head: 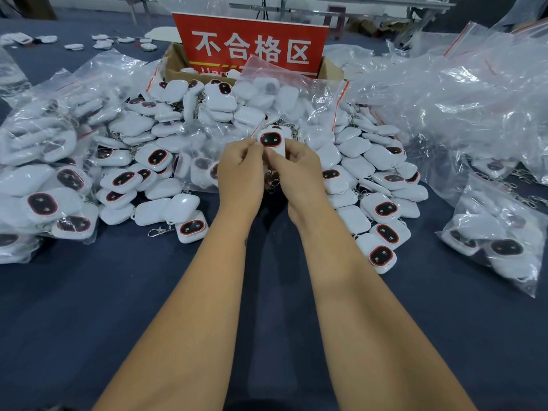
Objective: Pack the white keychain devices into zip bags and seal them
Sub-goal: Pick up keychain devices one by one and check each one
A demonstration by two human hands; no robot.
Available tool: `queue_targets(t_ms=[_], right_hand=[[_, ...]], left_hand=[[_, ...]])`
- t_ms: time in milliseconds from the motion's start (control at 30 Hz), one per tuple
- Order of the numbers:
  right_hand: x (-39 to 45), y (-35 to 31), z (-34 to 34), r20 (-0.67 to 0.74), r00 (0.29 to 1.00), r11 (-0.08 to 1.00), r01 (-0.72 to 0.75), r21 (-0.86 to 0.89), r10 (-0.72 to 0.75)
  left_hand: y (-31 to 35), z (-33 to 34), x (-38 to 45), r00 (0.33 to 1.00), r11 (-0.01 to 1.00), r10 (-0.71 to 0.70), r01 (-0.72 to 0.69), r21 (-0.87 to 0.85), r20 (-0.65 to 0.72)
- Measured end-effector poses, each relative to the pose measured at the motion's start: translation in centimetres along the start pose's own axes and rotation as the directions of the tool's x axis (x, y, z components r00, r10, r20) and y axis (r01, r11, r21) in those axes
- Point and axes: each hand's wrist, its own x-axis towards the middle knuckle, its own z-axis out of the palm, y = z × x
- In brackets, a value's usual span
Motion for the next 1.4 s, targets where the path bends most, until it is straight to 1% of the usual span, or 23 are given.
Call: queue_targets(t_ms=[167,367,567,633,700,833,967,1200,1400], right_hand=[[-0.2,-0.12,-0.1,-0.01,1.0,0.999,-0.01,-0.043,0.01],[-0.28,-0.23,-0.16,0.032,0.999,0.999,0.002,-0.045,-0.001],[0.03,-0.05,-0.02,0.034,0.998,0.998,-0.051,-0.037,0.052],[0.16,-0.12,0.19,0.021,0.996,0.997,-0.082,-0.014,0.082],[0.15,-0.28,0.27,0.008,0.995,0.994,-0.098,0.049,0.098],[0.09,-0.36,0.17,0.002,0.998,0.992,-0.06,0.114,0.06],[0.09,-0.17,0.12,-0.019,0.998,0.994,-0.055,0.089,0.056],[0.04,-0.11,0.17,-0.026,0.999,0.998,-0.044,0.049,0.045],[-0.04,-0.09,0.22,-0.035,0.998,0.998,-0.05,0.029,0.051]], left_hand=[[-0.16,0.13,0.11,1.0,1.0,0.005,-0.005,0.008,0.002],[-0.26,0.06,0.19,1.0,1.0,0.011,-0.011,0.007,0.009],[-0.3,0.02,0.27,0.998,0.998,0.022,-0.025,0.059,0.057],[-0.35,-0.01,0.29,0.997,0.996,0.04,-0.045,0.079,0.061],[-0.4,-0.03,0.26,0.997,0.995,0.051,-0.055,0.078,0.051],[-0.17,-0.04,-0.03,0.999,0.999,0.024,-0.025,0.042,0.04],[0.08,-0.17,-0.28,0.998,1.0,0.015,-0.015,-0.001,0.06],[-0.12,-0.22,-0.31,0.995,1.0,-0.006,0.004,0.02,0.098],[-0.04,-0.22,-0.41,0.993,1.0,-0.003,0.004,-0.005,0.115]])
